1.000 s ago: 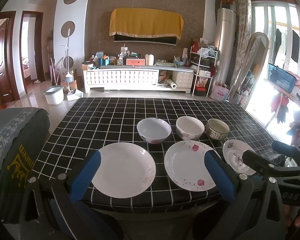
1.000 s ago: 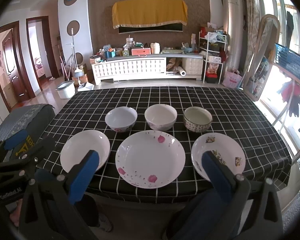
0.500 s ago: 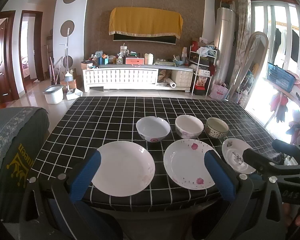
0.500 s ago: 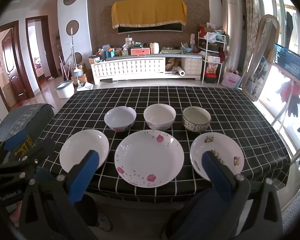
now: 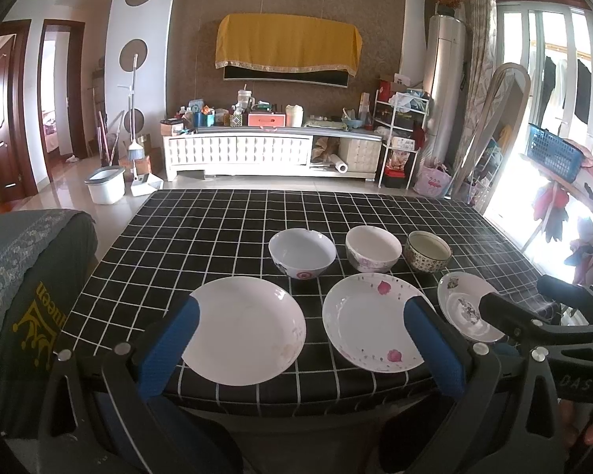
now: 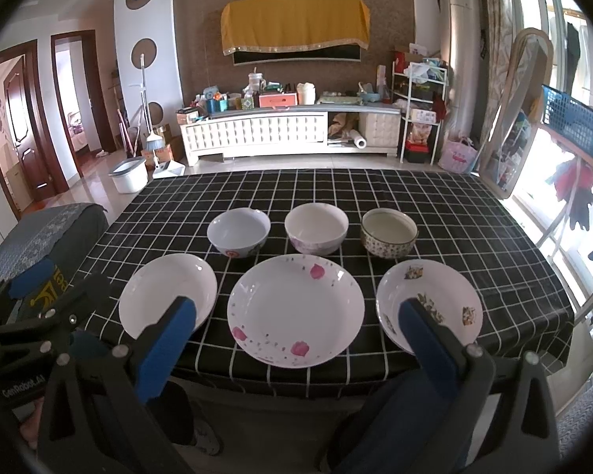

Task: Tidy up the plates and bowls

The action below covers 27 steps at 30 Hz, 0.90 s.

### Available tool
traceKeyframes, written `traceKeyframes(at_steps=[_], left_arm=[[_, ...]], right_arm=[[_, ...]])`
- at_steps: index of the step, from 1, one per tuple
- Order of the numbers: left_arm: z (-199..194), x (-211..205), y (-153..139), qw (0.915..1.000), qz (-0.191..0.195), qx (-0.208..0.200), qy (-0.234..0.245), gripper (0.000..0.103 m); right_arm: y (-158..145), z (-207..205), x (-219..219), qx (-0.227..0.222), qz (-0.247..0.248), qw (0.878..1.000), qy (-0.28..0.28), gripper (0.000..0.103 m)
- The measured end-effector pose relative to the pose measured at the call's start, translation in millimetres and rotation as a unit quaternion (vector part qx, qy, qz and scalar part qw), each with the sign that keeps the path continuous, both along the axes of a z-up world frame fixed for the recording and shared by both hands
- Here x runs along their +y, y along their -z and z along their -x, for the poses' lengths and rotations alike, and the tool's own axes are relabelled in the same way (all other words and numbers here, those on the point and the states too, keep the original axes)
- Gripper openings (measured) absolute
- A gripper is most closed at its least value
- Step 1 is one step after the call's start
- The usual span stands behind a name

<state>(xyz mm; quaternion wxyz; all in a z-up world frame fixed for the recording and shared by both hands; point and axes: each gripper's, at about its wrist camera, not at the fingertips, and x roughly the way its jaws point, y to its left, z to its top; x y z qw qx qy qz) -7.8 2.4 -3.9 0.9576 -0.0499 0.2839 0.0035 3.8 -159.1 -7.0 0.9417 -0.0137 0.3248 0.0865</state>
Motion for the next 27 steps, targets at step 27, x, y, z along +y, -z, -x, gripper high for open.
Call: traceKeyframes(at_steps=[27], left_arm=[[-1.1,4.2,1.5,0.9999,-0.011,0.004,-0.006,0.102]], right_arm=[[0.7,-0.9,5.1,-0.002,0.006,1.000,-0.012,0.103]])
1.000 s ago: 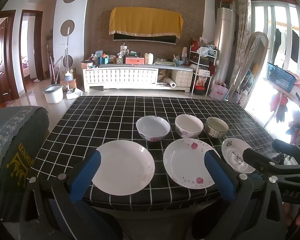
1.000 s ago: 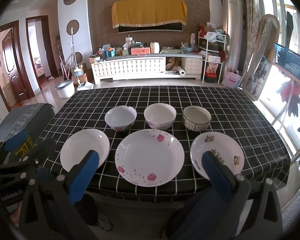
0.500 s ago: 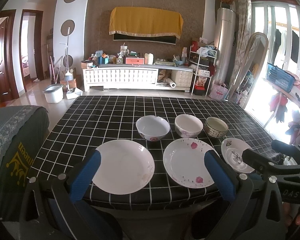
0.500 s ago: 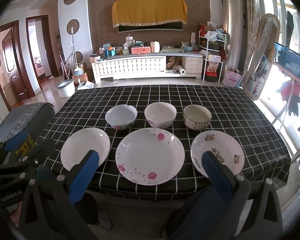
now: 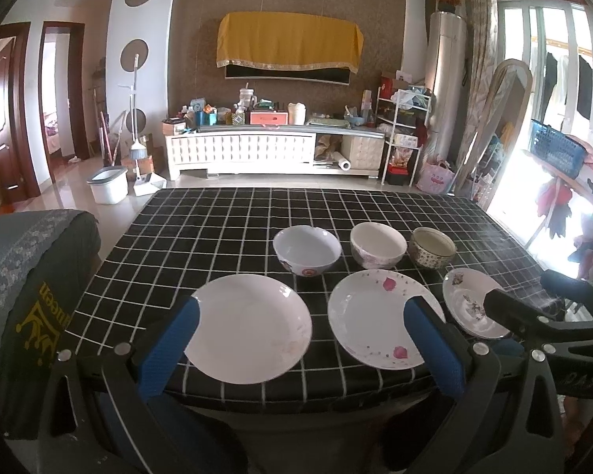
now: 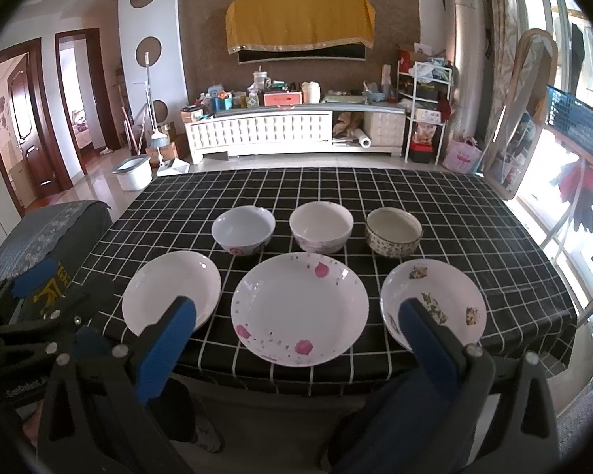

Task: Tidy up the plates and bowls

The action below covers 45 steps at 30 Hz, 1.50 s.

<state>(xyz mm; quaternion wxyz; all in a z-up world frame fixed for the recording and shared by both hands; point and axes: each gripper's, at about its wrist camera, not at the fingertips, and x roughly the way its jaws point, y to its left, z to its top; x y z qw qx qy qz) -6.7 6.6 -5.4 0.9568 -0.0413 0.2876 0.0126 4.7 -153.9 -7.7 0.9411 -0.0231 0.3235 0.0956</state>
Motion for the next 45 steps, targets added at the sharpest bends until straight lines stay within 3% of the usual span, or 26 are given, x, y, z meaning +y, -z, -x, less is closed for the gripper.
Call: traceKeyframes(at_steps=[11,20,23,30,35,39,45], left_arm=[[-30,46,-2,0.9987,0.015,0.028,-0.039,0.102],[-67,94,15,0.9940,0.025,0.080,-0.072,0.102],[-81,113,36,0.9874,0.039,0.120,-0.097,0.102],[-101,142,89,0.9732,0.080,0.179,-0.120,0.102],[-116,151,119,0.9662,0.089,0.215,-0.111,0.092],[-124,160,138,0.9596,0.109,0.236,-0.107,0.073],[-131,165,159,0.9530,0.122,0.260,-0.097,0.057]], right_arm=[[-14,-36,28,-0.038,0.011,0.999,-0.015,0.103],[9,-91,78,0.040,0.006,0.996,-0.083,0.103],[23,-105,89,0.051,-0.010,0.994,-0.100,0.103],[76,-137,119,0.130,0.012,0.983,-0.130,0.103],[100,-155,126,0.170,0.015,0.975,-0.142,0.089],[113,-171,131,0.198,0.010,0.970,-0.141,0.070],[135,-176,142,0.225,0.025,0.961,-0.157,0.057]])
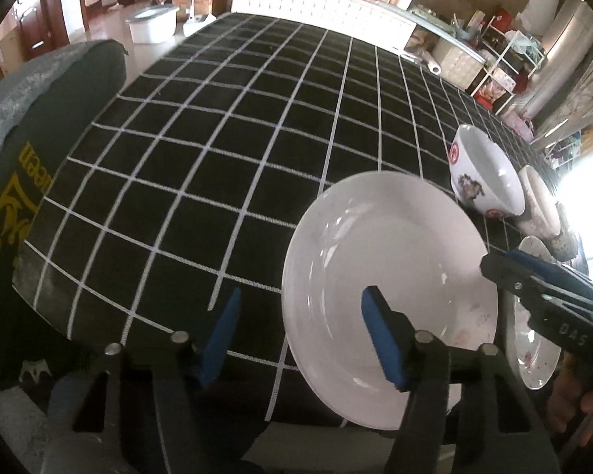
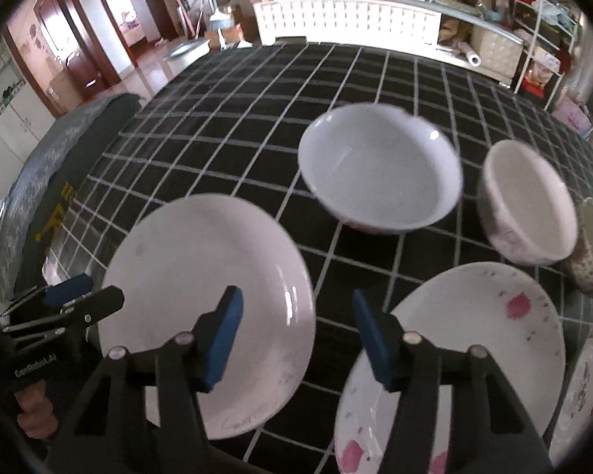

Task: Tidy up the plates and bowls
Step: 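Grasp the rim of the plain white plate with the left tool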

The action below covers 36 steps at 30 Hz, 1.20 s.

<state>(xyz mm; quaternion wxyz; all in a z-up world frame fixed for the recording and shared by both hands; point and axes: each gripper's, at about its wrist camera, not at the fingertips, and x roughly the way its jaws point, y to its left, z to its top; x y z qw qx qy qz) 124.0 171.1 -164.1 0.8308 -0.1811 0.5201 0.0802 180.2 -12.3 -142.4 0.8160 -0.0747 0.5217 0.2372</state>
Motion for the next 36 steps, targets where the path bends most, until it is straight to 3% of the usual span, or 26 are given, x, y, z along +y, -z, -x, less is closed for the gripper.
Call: traceKeyframes(at_steps=[2,3,4,7,15,30,36], left_arm=[[-1,0,5,0.9999,0.014,0.005,0.007,0.044],[-2,0,7,0.9997,0.020,0.008,0.008,0.030],[-2,1,10,0.9996,0.024,0.012,0.008,0.024],[0,2,14,0.9995,0.027,0.018,0.007,0.018],[3,0,17,0.9993,0.026,0.025,0.007,0.017],[3,1,17,0.9996,0.012,0.025,0.001,0.017],[17,8,-6,0.9994,-0.024,0.010,-0.022,0.017]], right_arm=[[6,-1,0,0.009,0.003,1.000,-0.003,0.054],[10,-2,1,0.012,0.003,1.000,-0.005,0.051],[13,-2,1,0.017,0.004,1.000,-0.006,0.048],[21,-3,-1,0.030,0.004,1.000,-0.004,0.035],[23,-2,-6,0.033,0.005,0.999,0.007,0.023],[23,-3,-1,0.032,0.000,0.999,0.006,0.022],[-3,7,-17,0.004,-0.022,1.000,0.015,0.022]])
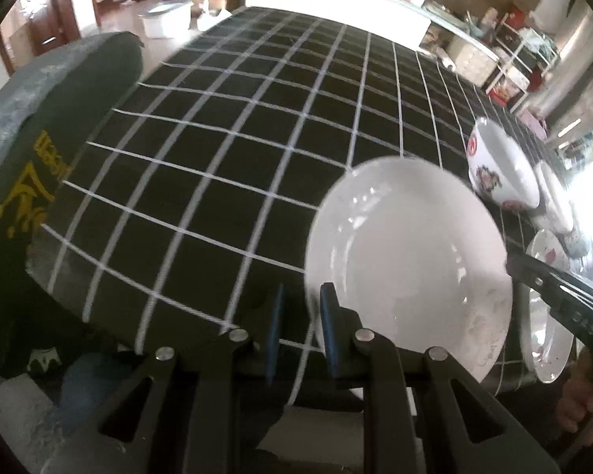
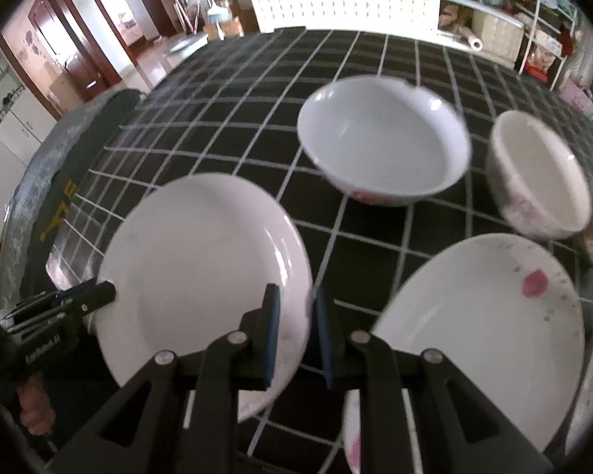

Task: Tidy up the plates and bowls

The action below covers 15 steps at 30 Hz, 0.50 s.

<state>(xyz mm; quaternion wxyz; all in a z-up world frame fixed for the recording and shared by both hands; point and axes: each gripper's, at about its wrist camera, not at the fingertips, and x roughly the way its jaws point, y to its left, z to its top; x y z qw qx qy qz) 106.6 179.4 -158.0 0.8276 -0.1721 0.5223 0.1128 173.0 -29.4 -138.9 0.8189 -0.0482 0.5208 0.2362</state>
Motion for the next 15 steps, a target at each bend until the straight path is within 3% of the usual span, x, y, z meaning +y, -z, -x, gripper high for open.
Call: traceKeyframes(at_steps=[5,15], left_arm=[[7,-11,-28,0.9997,-0.011,-0.017,0.016,0.017],[7,-102,-67,0.9887,-0.026,-0.063,0.133,0.017]], right_arm=[[-22,13,-28,-0.016,-0.021,0.999,0.024,0.022],[-45,43,-90,-0.046,-0.039,0.995,0.080,0.022]])
